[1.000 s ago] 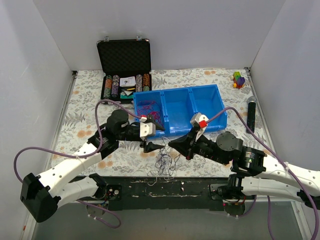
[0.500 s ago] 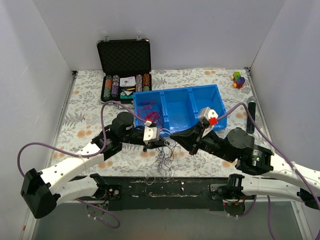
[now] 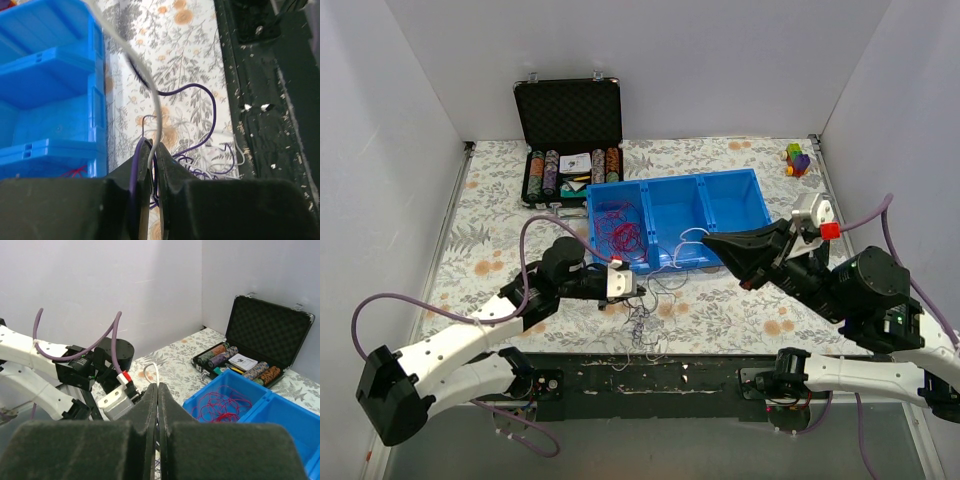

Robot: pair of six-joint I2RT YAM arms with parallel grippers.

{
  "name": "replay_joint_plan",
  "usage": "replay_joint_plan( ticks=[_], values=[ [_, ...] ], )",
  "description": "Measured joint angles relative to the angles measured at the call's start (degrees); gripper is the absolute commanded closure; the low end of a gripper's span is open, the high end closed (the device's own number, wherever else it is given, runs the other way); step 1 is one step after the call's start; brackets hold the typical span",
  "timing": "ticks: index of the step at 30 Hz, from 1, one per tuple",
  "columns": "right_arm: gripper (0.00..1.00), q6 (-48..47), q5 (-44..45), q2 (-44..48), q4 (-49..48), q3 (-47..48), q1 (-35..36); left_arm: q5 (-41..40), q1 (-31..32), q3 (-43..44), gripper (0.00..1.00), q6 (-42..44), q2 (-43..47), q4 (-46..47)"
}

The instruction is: Untangle the cables

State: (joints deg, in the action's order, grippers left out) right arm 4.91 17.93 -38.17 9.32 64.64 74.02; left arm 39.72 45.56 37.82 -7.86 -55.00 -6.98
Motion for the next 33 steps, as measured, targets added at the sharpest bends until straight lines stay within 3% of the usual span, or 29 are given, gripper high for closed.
replay_joint_plan(
  ticks=[10, 14, 17, 23, 31, 33],
  values=[
    [0.99, -2.1, 4.7, 1.4, 8.1, 3.0, 0.1, -10.3, 0.0, -8.4, 0.99, 14.3, 5.1, -3.0],
    [0.99, -2.1, 6.6, 1.9, 8.5, 2.7, 0.1, -11.1, 0.0, -8.1, 0.92, 16.5, 7.1, -3.3],
    [0.99, -1.9, 7.3, 2.2, 6.8, 1.2, 0.1, -10.3, 0.0, -4.5, 0.87, 14.9, 6.5, -3.4],
    [0.99, 0.6, 5.4, -0.9, 5.1, -2.9, 0.1, -6.9, 0.0, 7.8, 0.86, 6.9, 2.4, -2.5],
    [0.99, 6.6, 0.3, -2.1, 2.6, -15.1, 0.1, -3.9, 0.0, 12.9, 0.89, -0.6, 0.7, -1.2],
    [0.99, 7.3, -0.7, -3.3, 2.4, -15.4, 0.1, -3.7, 0.0, 12.9, 0.74, -1.1, 0.4, -1.4]
  ],
)
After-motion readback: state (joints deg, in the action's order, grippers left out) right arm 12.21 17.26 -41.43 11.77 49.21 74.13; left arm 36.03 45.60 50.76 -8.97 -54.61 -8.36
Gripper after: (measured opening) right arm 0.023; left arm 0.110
